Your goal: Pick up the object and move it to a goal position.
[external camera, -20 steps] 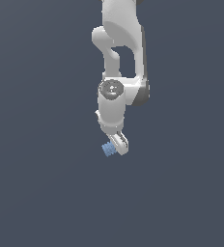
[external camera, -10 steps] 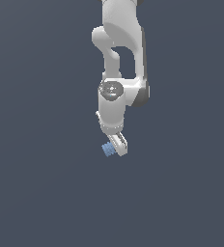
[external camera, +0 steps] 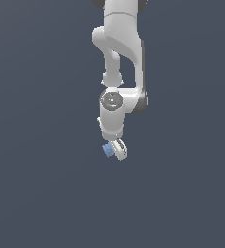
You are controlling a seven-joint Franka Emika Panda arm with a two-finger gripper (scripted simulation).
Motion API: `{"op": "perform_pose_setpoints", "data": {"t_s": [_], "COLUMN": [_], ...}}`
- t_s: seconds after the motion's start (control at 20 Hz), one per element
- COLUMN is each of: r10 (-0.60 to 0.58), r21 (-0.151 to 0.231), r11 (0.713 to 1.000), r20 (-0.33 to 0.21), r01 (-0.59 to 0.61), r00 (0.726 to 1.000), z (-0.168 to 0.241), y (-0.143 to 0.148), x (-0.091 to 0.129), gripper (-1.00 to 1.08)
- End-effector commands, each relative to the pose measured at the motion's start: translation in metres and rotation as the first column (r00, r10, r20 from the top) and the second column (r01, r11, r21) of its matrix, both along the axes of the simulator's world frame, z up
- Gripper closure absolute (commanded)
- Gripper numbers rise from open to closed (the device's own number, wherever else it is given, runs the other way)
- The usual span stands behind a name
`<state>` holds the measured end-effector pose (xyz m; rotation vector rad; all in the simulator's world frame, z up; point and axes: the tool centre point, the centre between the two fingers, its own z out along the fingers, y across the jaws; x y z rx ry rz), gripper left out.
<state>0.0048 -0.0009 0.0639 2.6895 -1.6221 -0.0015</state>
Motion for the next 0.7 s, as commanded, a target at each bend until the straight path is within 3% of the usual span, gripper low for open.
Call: {"op": "perform_pose_setpoints", "data": {"t_s": [0.0, 0.15, 0.2, 0.65], "r10": [0.000, 0.000, 0.000, 0.000], "r21": [0.000, 0.000, 0.000, 0.000], "r11": [1.000, 1.000, 1.000, 1.000], "r20": [0.001, 0.001, 0.001, 0.001], "r01": [0.000, 0.000, 0.000, 0.000], "r00": [1.000, 1.000, 1.000, 1.000], "z": [-0.0075, -0.0096, -0.0096, -0.0096], "y": [0.0002, 0.0003, 0.0003, 0.0003], "x": [0.0005, 0.0013, 0.0013, 0.0013], "gripper": [-0.92, -0.92, 1.08, 1.08]}}
